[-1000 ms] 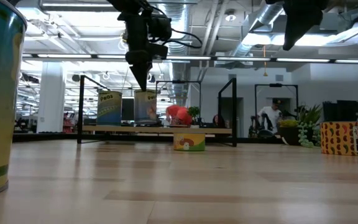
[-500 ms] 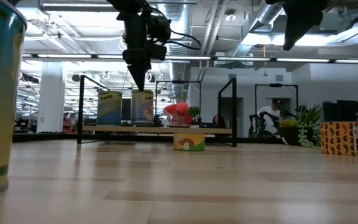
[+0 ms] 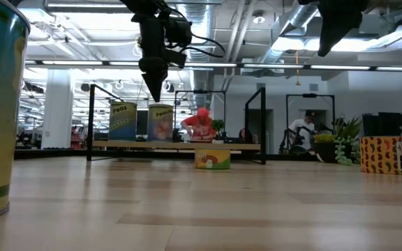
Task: Pick and place cans onto a shelf
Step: Put the canned peaches on the shelf
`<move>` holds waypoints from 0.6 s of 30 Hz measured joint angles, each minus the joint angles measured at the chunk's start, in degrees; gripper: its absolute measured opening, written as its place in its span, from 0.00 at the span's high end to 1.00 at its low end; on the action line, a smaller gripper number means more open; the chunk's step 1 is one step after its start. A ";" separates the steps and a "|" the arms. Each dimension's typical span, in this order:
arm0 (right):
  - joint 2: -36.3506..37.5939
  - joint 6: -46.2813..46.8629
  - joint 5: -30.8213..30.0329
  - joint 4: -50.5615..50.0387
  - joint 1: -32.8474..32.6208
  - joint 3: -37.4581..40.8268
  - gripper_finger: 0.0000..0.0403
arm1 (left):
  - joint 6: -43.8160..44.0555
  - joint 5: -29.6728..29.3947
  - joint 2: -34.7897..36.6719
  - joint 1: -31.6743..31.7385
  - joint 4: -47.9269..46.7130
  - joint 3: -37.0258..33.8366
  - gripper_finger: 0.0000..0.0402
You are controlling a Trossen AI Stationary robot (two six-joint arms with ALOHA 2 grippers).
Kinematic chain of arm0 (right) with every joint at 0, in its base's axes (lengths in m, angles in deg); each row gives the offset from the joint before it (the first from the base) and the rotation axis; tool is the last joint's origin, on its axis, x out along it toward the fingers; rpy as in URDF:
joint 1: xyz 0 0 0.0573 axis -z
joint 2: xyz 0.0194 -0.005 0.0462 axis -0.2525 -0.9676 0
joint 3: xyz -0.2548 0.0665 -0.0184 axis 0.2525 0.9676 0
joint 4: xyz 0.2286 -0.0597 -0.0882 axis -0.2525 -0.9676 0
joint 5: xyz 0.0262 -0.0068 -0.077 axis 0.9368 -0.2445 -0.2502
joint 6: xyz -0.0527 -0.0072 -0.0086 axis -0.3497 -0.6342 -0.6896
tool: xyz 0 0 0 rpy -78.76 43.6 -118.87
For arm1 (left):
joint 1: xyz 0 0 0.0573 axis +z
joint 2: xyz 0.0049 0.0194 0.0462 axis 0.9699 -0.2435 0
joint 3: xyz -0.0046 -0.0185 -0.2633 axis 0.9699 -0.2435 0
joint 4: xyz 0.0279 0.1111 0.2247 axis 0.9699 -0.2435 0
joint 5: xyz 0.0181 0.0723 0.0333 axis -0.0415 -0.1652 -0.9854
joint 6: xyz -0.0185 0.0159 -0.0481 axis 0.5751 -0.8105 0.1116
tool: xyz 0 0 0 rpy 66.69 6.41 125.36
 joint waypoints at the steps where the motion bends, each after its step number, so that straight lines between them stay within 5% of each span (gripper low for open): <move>1: 0.00 0.00 -0.02 0.00 0.00 0.02 0.93 | 0.70 0.01 0.00 0.00 -0.10 0.68 0.72; 10: 0.00 0.00 -0.09 0.00 0.00 0.02 0.93 | -1.90 18.43 0.17 -3.67 3.27 5.30 0.70; 18: -0.02 0.00 -0.12 0.00 0.00 0.00 0.93 | -9.38 10.00 0.11 -7.15 9.42 -2.74 0.79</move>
